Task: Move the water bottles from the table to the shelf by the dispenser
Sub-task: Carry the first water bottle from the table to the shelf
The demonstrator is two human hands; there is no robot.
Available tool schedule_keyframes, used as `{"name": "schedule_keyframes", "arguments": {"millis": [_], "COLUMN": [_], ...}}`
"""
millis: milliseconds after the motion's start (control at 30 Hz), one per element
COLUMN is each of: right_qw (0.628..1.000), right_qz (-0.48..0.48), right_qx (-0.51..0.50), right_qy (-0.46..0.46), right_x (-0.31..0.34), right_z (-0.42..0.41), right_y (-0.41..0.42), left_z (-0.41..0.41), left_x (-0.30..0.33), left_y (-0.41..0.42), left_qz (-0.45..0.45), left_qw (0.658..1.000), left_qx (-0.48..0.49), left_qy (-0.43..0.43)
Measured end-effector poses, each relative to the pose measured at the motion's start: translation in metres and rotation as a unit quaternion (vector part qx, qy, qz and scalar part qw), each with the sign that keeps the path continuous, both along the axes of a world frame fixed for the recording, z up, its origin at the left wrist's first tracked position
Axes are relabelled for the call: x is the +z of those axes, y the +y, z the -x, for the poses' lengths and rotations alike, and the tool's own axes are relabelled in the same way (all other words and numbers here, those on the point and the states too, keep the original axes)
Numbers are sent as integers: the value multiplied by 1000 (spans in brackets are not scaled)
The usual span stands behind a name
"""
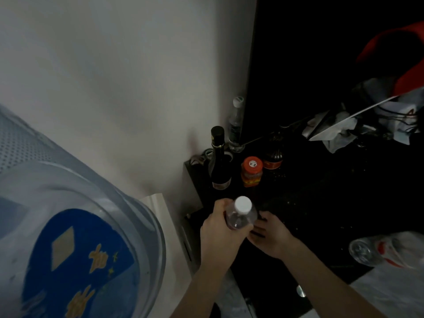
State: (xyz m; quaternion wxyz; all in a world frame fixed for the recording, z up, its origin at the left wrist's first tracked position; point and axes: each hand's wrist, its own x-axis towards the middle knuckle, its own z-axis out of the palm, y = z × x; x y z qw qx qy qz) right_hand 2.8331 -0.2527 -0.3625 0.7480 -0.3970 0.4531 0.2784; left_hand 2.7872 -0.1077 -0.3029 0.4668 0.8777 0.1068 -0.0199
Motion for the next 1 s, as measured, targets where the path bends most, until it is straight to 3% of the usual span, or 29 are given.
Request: {"name": "schedule_keyframes", "arguments": {"millis": [333, 567, 767, 1000], "right_qw": [1000, 973, 865, 670], "right_qz": [-14, 164, 352, 536], "right_qx": [-15, 134, 285, 364], "right_qy": [-19, -90, -213, -361], "right_x": [2, 49, 111, 191], "right_z": [-2, 10, 45, 92], "right_y": [3, -2, -3, -3], "left_z": [-11, -5, 9, 66], "left_x": [-13, 9, 59, 132], "left_y": [-1, 8, 22, 19], "left_qz": [-30, -55, -213, -326], "left_qw": [999, 995, 970, 930], "left_qx": [-2, -49, -107, -158], "left_qy": [14, 63, 55, -60]}}
